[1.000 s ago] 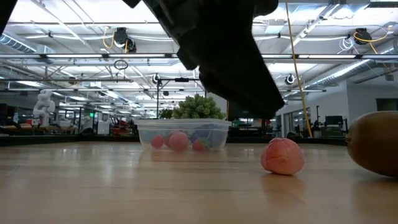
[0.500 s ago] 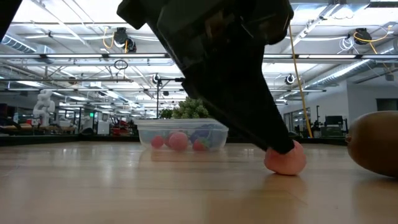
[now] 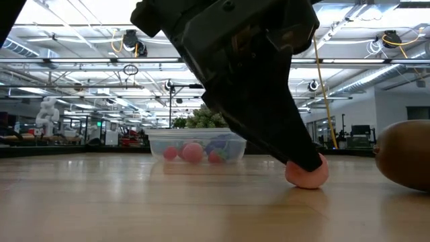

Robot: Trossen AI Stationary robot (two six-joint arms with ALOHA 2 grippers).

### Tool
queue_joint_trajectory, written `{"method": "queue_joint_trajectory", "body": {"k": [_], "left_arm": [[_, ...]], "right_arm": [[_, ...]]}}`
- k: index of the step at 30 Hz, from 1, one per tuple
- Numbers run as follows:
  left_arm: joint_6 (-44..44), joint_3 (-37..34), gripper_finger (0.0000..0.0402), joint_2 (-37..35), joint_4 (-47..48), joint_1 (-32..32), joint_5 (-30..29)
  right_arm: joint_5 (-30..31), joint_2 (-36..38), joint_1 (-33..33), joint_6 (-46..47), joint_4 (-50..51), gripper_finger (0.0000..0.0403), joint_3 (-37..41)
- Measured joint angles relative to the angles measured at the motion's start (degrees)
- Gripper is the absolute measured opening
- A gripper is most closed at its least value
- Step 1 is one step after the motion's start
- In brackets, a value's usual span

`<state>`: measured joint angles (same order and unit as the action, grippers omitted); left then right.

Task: Pick and placing Produce into tupperware
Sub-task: Put the apricot into the transparent bin

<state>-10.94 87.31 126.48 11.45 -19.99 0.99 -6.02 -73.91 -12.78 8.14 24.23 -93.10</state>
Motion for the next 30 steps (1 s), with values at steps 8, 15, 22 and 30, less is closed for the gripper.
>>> {"method": "queue_joint_trajectory", "body": {"k": [8,15,22,30], "left_arm": [[0.0,0.0,0.0191,0.0,-0.33,0.0,-0.02],[-0.03,-0.07,0.0191,0.61,-0.37,0.0,-0.02],[-0.4,0.0,0.0191,0.96,-1.04,0.0,-0.15],[-1.03,0.0,0.0191,0.96,-1.02,0.0,-1.29]], "right_arm": [[-0.01,0.0,0.0,0.0,0.0,0.0231,0.0],[0.0,0.0,0.0,-0.02,0.0,0.0231,0.0],[0.0,0.0,0.0,-0.02,0.0,0.0231,0.0],[0.0,0.0,0.0,0.0,0.02,0.0231,0.0]]}}
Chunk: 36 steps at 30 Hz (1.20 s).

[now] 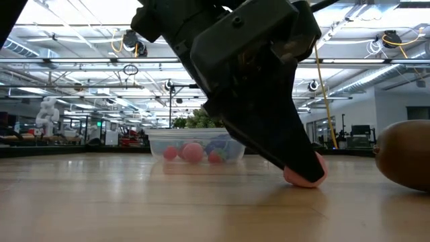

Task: Pick and placing Produce into tupperware
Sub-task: Put the apricot into the transparent bin

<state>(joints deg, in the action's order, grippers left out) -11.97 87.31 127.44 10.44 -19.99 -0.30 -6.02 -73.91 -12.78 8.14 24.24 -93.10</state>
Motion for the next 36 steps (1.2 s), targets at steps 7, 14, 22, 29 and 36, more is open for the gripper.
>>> {"method": "queue_joint_trajectory", "body": {"k": [7,14,22,29,36], "left_arm": [[-0.4,0.0,0.019,0.0,-0.04,0.0,-0.29],[-0.33,0.0,0.0146,0.0,-0.33,-0.02,-0.3],[-0.2,0.0,0.0116,0.0,-0.88,-0.04,0.06],[-0.2,0.03,0.0121,0.0,-1.54,-0.02,0.05],[2.5,5.19,0.012,-0.02,6.63,-0.04,-2.64]], "right_arm": [[-0.02,0.0,0.0,-0.01,0.0,0.0231,0.0],[0.0,0.0,0.0,0.0,-0.01,0.0231,0.0],[-0.02,0.0,0.0,0.0,-0.01,0.0231,0.0],[0.0,0.0,0.0,0.16,-0.02,0.0231,0.0],[-0.01,-0.01,0.0,0.15,-0.12,0.0231,0.0]]}}
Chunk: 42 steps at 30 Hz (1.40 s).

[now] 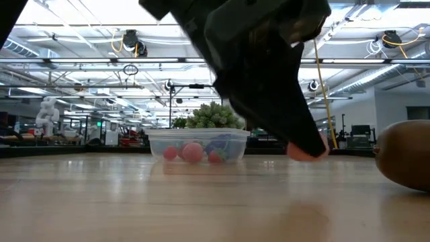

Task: Pick and placing Produce into tupperware
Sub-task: Put the apricot into the transparent bin

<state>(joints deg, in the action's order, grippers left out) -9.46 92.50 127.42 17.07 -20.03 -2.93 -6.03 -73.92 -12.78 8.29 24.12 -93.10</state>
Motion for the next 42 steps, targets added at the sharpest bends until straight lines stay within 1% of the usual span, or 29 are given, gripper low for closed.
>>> {"method": "queue_joint_trajectory", "body": {"k": [6,10,16,19,23,27,31,36,39,42], "left_arm": [[3.6,7.09,0.012,-0.07,10.91,0.04,-3.46],[5.04,9.52,0.012,-0.07,15.98,0.17,-3.74],[6.43,14.81,0.012,-0.11,26.69,1.72,-6.54],[7.48,18.02,0.012,-1.31,32.17,3.31,-6.63],[8.21,19.86,0.012,-6.39,38.56,5.66,-7.54],[6.11,18.76,0.012,-13.58,45.65,8.19,-8.24],[3.91,15.26,0.012,-21.61,48.98,9.85,-10.41],[1.0,6.99,0.012,-29.56,46.59,12.02,-10.88],[0.85,0.36,0.012,-31.21,43.09,13.64,-10.0],[2.42,-5.35,0.012,-31.09,38.75,15.33,-9.13]], "right_arm": [[0.01,0.7,0.0,-0.02,-2.3,0.0231,0.0],[0.01,2.11,0.0,-0.39,-4.29,0.0231,-0.02],[0.01,4.9,0.0,-0.39,-4.57,0.0231,-0.02],[0.01,6.02,0.0,0.0,-4.25,0.0231,-0.02],[0.01,6.92,0.11,0.02,-3.24,0.0231,-0.02],[0.0,7.67,0.11,0.04,-1.14,0.0231,-0.07],[-0.08,7.82,0.13,0.03,0.27,0.0231,-0.01],[-0.01,7.88,0.13,-0.3,0.17,0.0231,0.0],[-0.01,7.83,0.09,-0.42,0.17,0.0231,0.0],[0.01,7.81,0.07,-0.92,0.17,0.0231,0.0]]}}
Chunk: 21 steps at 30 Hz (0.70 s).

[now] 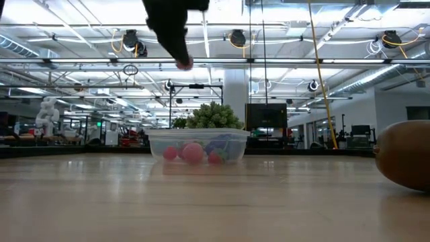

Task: Pick and placing Produce into tupperware
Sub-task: Put the apricot into the transparent bin

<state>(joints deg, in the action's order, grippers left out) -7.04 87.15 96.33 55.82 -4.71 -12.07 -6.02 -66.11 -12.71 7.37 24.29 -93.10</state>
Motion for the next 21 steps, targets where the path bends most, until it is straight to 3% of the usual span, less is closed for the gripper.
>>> {"method": "queue_joint_trajectory", "body": {"k": [8,14,21], "left_arm": [[5.01,-10.6,0.012,0.41,-16.82,6.42,8.43],[3.73,-15.9,0.012,0.45,-19.55,8.74,9.49],[3.27,-16.85,0.012,1.98,-20.78,8.85,12.37]], "right_arm": [[0.0,0.0,0.01,-0.11,0.31,0.0231,0.0],[0.02,-0.02,0.0,-1.1,0.59,0.0231,0.0],[0.02,-0.37,0.0,-2.07,0.62,0.0231,0.0]]}}
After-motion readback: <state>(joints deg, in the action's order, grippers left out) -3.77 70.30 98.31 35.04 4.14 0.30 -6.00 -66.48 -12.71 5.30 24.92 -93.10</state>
